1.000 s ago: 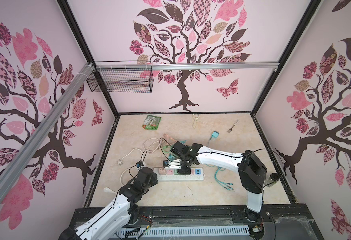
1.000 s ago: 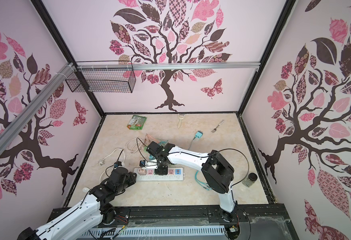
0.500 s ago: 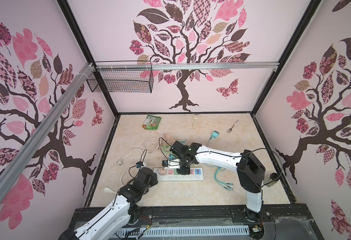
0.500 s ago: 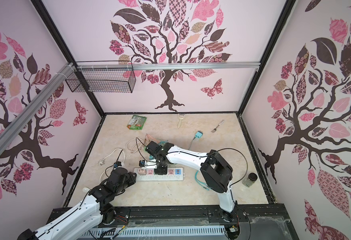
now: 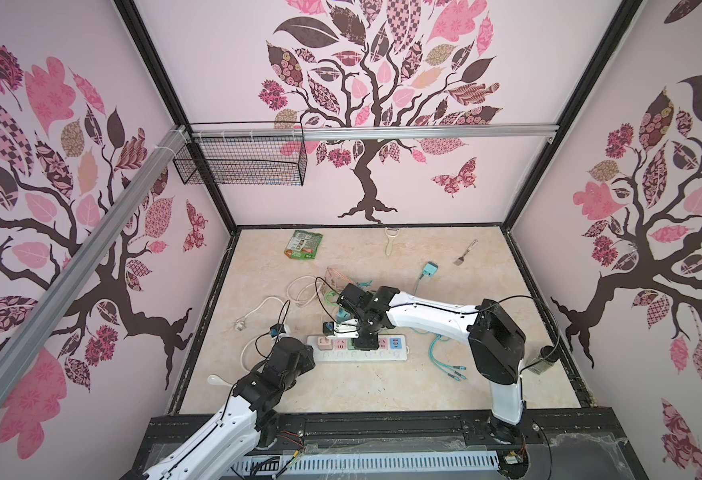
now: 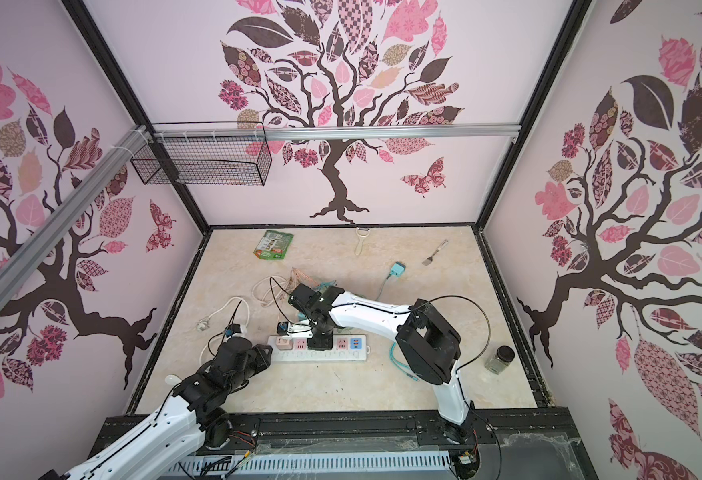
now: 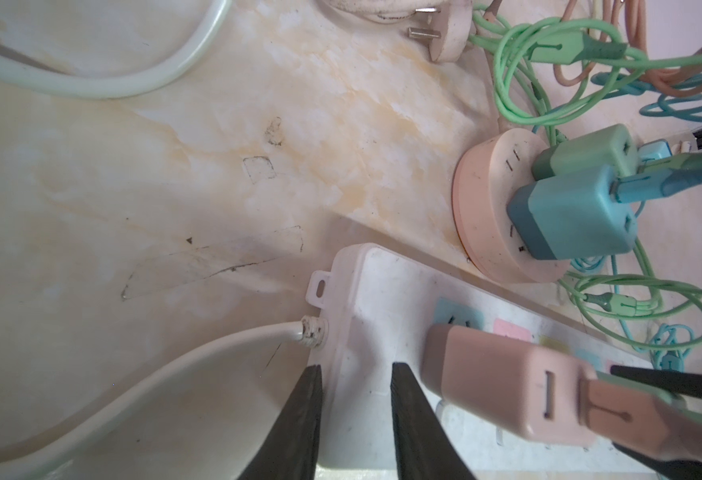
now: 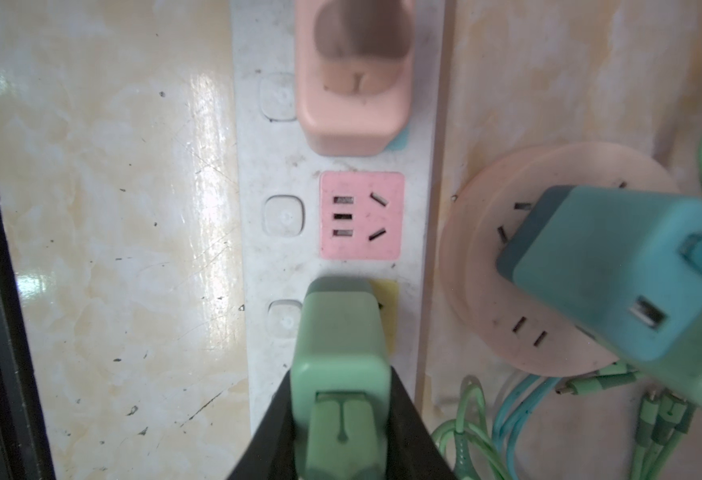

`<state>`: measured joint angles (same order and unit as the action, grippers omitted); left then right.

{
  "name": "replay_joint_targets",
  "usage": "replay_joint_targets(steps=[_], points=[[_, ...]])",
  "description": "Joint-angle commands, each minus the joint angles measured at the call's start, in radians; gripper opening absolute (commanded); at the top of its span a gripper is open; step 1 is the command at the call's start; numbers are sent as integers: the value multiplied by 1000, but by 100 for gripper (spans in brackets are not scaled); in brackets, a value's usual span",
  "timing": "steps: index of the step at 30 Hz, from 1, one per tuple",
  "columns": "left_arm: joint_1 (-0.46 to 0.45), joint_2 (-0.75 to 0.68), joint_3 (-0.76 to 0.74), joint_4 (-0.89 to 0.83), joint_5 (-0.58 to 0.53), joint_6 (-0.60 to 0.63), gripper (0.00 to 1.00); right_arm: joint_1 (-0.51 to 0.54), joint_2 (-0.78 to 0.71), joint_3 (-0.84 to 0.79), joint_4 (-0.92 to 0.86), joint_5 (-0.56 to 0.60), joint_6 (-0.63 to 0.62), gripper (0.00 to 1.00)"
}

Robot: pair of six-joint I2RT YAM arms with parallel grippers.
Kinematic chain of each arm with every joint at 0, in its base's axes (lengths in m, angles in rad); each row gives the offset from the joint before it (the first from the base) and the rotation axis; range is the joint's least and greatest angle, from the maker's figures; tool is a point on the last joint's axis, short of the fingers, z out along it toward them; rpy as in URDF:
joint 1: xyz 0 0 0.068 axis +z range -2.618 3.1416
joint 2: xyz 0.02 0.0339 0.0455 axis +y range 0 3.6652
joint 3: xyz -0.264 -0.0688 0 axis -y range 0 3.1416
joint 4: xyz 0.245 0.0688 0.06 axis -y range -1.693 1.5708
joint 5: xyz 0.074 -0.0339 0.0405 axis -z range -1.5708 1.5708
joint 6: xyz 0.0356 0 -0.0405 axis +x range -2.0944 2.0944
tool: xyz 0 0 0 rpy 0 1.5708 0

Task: Insert the plug
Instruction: 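Press the mint charger's prongs down into the yellow socket with the right gripper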

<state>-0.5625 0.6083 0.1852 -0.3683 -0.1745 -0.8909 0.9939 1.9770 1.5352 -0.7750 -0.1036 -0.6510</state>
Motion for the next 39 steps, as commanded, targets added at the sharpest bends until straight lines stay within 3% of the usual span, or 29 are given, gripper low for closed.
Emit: replay_joint_targets(steps=[1,18,28,39], points=[[3,-8,-31,-4,1,-5,31,18,94,-1,-39,26,8,14],[4,-22,-37,-11,1,-11,31,23,149,25,-70,78,32,14],[5,-46,-39,-24,-1,-13,33,23,72,15,-26,-10,65,18],[5,-68,-36,-40,4,-14,34,23,17,11,3,-54,88,36]])
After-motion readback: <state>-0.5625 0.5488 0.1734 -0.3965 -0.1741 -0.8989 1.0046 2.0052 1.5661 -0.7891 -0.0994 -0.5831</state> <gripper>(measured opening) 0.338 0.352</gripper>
